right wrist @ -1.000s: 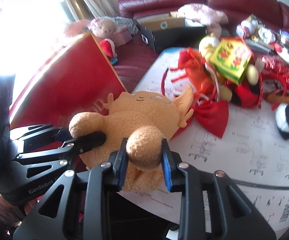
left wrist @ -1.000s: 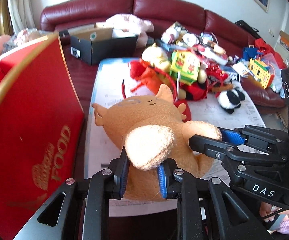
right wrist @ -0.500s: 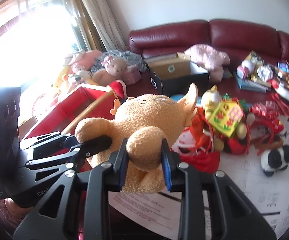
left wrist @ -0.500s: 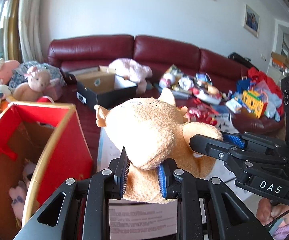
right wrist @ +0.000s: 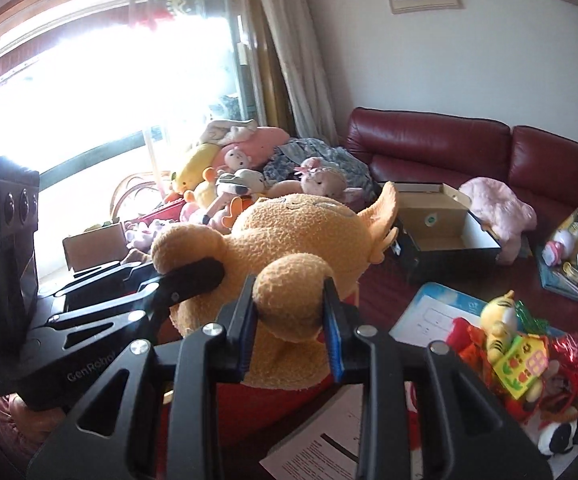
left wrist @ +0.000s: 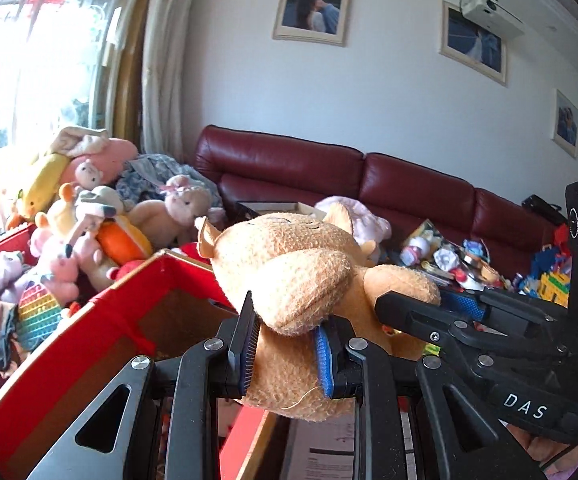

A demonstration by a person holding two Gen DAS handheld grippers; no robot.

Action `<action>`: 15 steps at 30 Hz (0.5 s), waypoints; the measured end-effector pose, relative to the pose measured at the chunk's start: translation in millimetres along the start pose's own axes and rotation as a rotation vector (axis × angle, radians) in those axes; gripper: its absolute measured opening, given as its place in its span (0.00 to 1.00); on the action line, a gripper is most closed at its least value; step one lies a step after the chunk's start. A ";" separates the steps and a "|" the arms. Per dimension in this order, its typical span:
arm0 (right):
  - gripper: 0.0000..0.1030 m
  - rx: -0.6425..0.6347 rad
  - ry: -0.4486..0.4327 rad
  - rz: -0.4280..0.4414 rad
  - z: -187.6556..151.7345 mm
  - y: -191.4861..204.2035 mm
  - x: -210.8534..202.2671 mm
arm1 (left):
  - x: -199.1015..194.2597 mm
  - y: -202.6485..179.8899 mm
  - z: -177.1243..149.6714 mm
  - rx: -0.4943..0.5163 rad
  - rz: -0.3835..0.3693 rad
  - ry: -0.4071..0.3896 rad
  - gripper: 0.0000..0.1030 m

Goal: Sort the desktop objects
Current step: 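Lift the orange cat plush with both tools and carry it over the red box, then open both tools to drop the orange cat plush into the red box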

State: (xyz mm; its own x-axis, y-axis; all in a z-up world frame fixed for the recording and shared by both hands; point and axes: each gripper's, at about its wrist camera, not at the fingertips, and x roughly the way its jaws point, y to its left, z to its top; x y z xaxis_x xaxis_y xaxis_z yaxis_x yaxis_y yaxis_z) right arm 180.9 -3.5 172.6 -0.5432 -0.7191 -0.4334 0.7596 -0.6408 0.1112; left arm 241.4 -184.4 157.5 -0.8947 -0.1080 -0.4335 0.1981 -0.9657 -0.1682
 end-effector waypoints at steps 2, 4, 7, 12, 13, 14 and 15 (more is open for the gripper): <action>0.29 -0.033 0.018 0.032 7.7 17.2 18.4 | 6.8 17.3 -1.5 -0.024 0.034 0.020 0.24; 0.29 -0.049 0.046 0.053 11.6 26.5 39.1 | 16.5 32.4 -5.2 -0.041 0.063 0.045 0.24; 0.29 -0.058 0.088 0.077 14.4 33.6 69.3 | 34.1 48.5 -13.7 -0.061 0.094 0.092 0.24; 0.38 -0.007 0.195 0.084 1.5 15.2 115.3 | 66.1 65.2 -36.2 -0.121 0.110 0.224 0.24; 0.39 0.015 0.213 0.083 -3.3 8.8 120.5 | 72.5 67.8 -41.6 -0.135 0.111 0.254 0.24; 0.42 0.037 0.232 0.082 -8.0 2.3 125.8 | 78.8 70.5 -46.9 -0.148 0.112 0.285 0.24; 0.50 0.050 0.234 0.077 -11.4 -3.5 125.5 | 83.3 71.5 -51.0 -0.157 0.110 0.306 0.25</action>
State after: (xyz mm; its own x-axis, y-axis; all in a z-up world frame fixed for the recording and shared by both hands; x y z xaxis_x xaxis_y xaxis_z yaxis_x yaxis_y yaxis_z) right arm 114.2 -88.5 107.6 -0.3823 -0.6885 -0.6162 0.7737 -0.6032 0.1939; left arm 201.5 -250.4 64.3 -0.7080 -0.1104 -0.6975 0.3668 -0.9015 -0.2296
